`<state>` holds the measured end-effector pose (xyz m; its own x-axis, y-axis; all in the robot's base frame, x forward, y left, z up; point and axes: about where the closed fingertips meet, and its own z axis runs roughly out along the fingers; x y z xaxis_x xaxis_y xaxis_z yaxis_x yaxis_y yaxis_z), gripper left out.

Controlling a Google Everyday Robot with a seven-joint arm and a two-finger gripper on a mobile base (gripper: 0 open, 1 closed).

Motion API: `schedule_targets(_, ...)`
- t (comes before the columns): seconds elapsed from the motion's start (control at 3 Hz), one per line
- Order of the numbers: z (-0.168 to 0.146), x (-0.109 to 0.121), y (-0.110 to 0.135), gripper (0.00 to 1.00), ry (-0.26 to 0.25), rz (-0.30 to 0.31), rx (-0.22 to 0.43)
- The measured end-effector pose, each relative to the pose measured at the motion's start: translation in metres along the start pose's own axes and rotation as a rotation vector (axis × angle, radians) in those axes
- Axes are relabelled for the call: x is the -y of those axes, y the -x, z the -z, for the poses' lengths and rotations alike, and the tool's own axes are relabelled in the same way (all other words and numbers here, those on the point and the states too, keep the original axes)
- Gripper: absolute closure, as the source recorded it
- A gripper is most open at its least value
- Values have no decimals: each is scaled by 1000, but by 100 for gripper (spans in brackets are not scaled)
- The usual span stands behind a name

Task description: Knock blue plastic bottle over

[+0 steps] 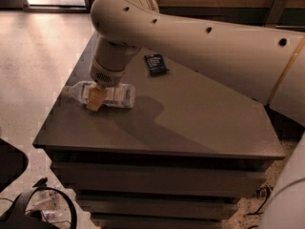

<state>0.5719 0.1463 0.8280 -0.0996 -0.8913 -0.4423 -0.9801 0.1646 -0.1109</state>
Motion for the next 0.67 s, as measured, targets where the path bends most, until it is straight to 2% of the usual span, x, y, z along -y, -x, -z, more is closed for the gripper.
schedule_targets(0.33,0,-1,0,0,0,2,0)
schedule_targets(0.67,0,-1,0,0,0,2,0)
